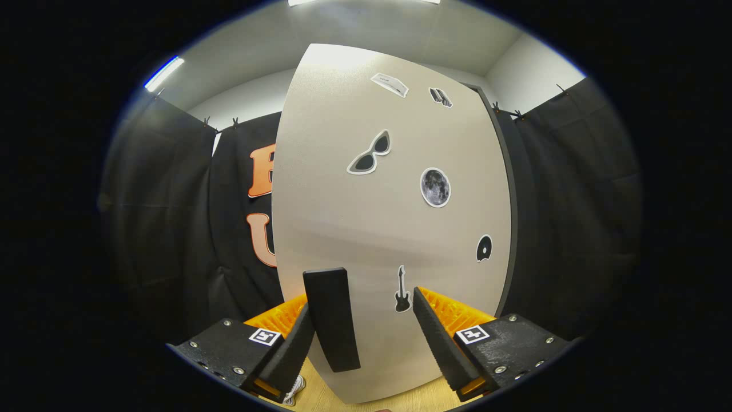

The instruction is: Open the shoe cabinet door, grab the shoes and put them into the shoe cabinet, then close the shoe cabinet door.

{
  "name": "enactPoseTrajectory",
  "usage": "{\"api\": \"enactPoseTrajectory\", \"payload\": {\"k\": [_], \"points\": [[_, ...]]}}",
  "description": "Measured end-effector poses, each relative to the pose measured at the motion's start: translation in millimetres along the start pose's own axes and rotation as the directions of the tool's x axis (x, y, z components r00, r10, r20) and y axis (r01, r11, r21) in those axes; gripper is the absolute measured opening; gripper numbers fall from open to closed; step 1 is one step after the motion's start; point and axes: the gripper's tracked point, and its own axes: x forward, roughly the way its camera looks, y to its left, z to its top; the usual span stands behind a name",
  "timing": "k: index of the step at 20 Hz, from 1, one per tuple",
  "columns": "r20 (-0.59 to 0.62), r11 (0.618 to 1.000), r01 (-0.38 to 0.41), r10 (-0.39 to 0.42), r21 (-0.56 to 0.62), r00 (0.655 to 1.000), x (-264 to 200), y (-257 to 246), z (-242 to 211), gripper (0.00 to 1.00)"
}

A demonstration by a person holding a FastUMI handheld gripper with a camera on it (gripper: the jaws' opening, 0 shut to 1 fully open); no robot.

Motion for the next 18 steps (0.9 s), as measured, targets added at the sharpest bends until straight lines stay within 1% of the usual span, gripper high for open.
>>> {"api": "enactPoseTrajectory", "payload": {"k": [14, 18], "points": [[0.002, 0.998, 0.063, -0.063, 0.004, 0.998, 4.1, -5.2, 0.0, 0.96], [0.006, 0.999, 0.043, -0.043, 0.018, 0.999, 4.2, -0.5, -0.3, 0.96]]}}
